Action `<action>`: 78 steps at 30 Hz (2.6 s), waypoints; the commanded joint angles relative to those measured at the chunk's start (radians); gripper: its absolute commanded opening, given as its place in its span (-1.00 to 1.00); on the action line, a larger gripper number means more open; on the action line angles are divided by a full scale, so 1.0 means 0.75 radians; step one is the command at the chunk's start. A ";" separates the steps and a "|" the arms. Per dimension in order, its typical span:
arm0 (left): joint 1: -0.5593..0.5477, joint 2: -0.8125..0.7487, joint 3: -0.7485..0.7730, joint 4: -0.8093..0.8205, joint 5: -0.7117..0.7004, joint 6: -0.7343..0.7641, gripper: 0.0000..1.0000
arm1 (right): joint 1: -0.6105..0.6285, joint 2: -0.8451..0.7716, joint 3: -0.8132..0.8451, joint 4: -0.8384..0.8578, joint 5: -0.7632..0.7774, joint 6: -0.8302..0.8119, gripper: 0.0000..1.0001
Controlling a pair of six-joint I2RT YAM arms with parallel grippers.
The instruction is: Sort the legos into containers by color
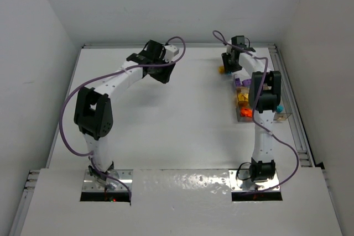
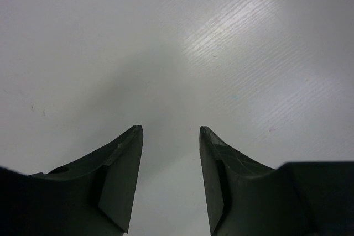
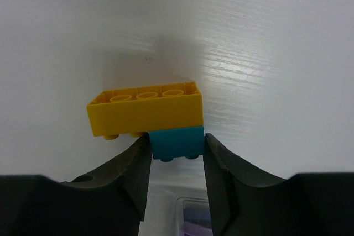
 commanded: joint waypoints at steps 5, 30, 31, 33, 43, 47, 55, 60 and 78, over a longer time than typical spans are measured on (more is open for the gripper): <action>0.021 0.010 0.048 0.006 0.011 -0.015 -0.14 | -0.003 0.049 0.073 0.082 0.004 0.062 -0.30; -0.063 0.051 0.024 0.118 0.210 0.120 0.19 | 0.416 -0.579 -0.557 0.348 -0.394 0.570 -1.00; -0.065 0.049 0.021 0.127 0.206 0.114 0.18 | 0.426 -0.613 -0.597 0.360 -0.396 0.578 -1.00; -0.069 0.043 0.005 0.149 0.208 0.114 0.17 | 0.443 -0.646 -0.638 0.397 -0.404 0.608 -1.00; -0.082 0.053 -0.001 0.211 0.310 0.045 0.13 | 0.500 -0.757 -0.749 0.358 -0.433 0.574 -1.00; -0.092 0.072 -0.005 0.227 0.400 -0.002 0.01 | 0.500 -0.781 -0.772 0.369 -0.425 0.582 -1.00; -0.106 0.076 -0.017 0.256 0.400 -0.037 -0.79 | 0.502 -0.798 -0.798 0.377 -0.466 0.598 -1.00; -0.106 0.072 -0.030 0.268 0.308 -0.078 -1.00 | 0.502 -0.824 -0.833 0.361 -0.446 0.580 -1.00; -0.028 0.098 -0.032 0.239 -0.019 -0.125 -1.00 | 0.370 -1.092 -0.890 -0.130 -0.068 0.498 -1.00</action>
